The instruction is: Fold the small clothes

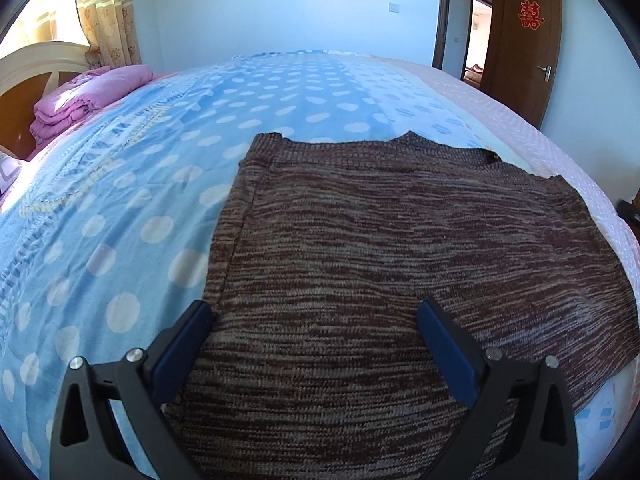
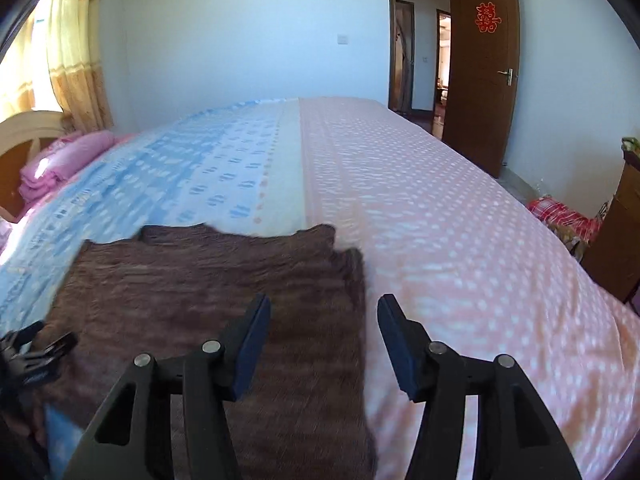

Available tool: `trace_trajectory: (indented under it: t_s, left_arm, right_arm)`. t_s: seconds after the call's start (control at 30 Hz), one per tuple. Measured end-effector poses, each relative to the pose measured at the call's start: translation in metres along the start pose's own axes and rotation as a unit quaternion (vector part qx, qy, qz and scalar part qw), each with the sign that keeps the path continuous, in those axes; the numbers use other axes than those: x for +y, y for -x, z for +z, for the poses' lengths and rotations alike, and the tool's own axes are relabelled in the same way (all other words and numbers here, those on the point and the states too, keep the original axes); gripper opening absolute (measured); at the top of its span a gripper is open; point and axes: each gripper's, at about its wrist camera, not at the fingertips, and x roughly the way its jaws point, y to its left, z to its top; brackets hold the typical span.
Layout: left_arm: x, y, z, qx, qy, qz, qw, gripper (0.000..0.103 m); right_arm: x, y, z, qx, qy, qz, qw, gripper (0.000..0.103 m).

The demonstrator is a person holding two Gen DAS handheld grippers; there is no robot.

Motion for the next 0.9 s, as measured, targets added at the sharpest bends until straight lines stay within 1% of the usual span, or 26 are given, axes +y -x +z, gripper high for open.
trace_trajectory:
  t_s: [0.07,0.1,0.13,0.17,0.2,0.23,0.27,0.33,0.37,0.43,0.53,0.63,0.67,0.7,0.73,0.77,0.8,0.9]
  left_arm:
    - [0.001,-0.001,0.000,0.000,0.002,-0.003,1.0000,0.103]
    - [0.001,-0.001,0.000,0.000,0.003,-0.005,1.0000,0.103]
    - [0.002,-0.001,0.000,0.000,0.004,-0.006,1.0000,0.103]
    - [0.002,-0.001,0.001,0.000,0.004,-0.007,1.0000,0.103]
    - [0.003,-0.001,0.001,0.000,0.004,-0.007,1.0000,0.103]
    - [0.003,-0.001,0.001,0.000,0.004,-0.007,1.0000,0.103]
    - [0.003,-0.001,0.001,0.000,0.004,-0.007,1.0000,0.103]
    - [0.003,0.000,0.000,0.000,0.004,-0.008,1.0000,0.103]
    - [0.003,-0.001,0.000,0.000,0.004,-0.009,1.0000,0.103]
    - [0.003,-0.001,0.000,0.000,0.004,-0.008,1.0000,0.103]
    - [0.003,-0.001,0.000,0.000,0.003,-0.008,1.0000,0.103]
    - [0.003,-0.001,0.000,-0.001,0.002,-0.007,1.0000,0.103]
    - [0.003,-0.001,0.000,-0.001,0.003,-0.007,1.0000,0.103]
    - [0.003,-0.001,-0.001,-0.001,0.003,-0.008,1.0000,0.103]
    - [0.003,-0.001,-0.001,-0.001,0.002,-0.006,1.0000,0.103]
    - [0.003,-0.001,0.000,-0.001,0.000,-0.006,1.0000,0.103]
    - [0.004,-0.001,-0.001,-0.001,-0.001,-0.005,1.0000,0.103]
    - [0.004,-0.001,0.000,-0.001,-0.001,-0.006,1.0000,0.103]
  right_arm:
    - [-0.001,-0.028,0.008,0.019,0.011,-0.003,1.000,0.057]
    - [-0.002,-0.040,0.008,0.030,0.015,-0.008,0.999,0.053]
    - [-0.002,-0.052,0.007,0.043,0.016,-0.008,0.999,0.046]
    - [-0.002,-0.065,0.001,0.068,0.012,-0.003,0.998,0.019]
    - [-0.002,-0.074,-0.002,0.088,0.008,-0.001,0.996,0.014]
    - [-0.002,-0.070,-0.005,0.078,0.005,0.000,0.997,0.010]
    - [-0.001,-0.066,-0.006,0.070,0.012,-0.010,0.997,0.004]
    - [0.000,-0.052,-0.008,0.053,0.016,-0.034,0.998,0.004]
    - [-0.003,-0.048,-0.012,0.053,0.007,-0.047,0.997,0.004]
    - [-0.012,-0.056,-0.023,0.073,-0.012,-0.048,0.996,0.003]
    - [-0.006,-0.056,-0.020,0.071,0.002,-0.067,0.995,0.004]
    - [-0.003,-0.059,-0.014,0.077,0.012,-0.082,0.994,0.015]
    - [0.000,-0.057,-0.012,0.071,0.012,-0.093,0.993,0.018]
    - [-0.001,-0.046,-0.009,0.056,0.006,-0.108,0.993,0.018]
    - [-0.001,-0.028,-0.009,0.029,-0.007,-0.124,0.992,0.018]
    - [0.005,-0.009,-0.009,0.000,-0.015,-0.110,0.994,0.018]
    - [0.014,0.005,-0.012,-0.012,-0.013,-0.086,0.996,0.018]
    - [0.047,0.027,-0.028,-0.010,0.007,-0.015,1.000,0.018]
